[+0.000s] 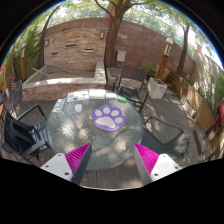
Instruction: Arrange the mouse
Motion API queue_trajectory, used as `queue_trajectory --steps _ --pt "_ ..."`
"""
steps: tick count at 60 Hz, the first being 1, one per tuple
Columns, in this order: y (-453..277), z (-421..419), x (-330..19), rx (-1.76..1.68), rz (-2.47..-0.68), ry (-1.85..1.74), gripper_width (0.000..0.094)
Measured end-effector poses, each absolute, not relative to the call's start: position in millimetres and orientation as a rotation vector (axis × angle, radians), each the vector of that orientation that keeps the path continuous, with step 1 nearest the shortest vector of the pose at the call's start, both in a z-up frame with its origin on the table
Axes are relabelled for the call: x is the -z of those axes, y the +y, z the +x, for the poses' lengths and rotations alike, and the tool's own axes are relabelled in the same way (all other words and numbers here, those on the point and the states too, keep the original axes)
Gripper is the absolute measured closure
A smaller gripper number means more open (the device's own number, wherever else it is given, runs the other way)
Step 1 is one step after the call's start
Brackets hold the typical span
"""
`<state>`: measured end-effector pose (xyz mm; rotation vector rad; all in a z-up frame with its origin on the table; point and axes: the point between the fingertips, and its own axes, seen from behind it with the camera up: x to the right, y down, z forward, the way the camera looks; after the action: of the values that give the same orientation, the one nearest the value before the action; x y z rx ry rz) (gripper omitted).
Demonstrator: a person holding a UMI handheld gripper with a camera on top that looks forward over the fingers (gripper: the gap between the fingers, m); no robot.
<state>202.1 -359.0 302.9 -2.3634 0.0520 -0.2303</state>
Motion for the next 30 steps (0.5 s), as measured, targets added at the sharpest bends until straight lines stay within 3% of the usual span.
queue_trajectory --steps 10,22,30 --pt "-363.8 190.6 -276.9 0.205 -2.415 0.044 0.0095" --pt "-350.0 154.1 -199.2 0.161 -2.469 0.016 0.0104" --pt "-295.4 113.3 -145.2 0.069 -2.439 0.011 0.0103"
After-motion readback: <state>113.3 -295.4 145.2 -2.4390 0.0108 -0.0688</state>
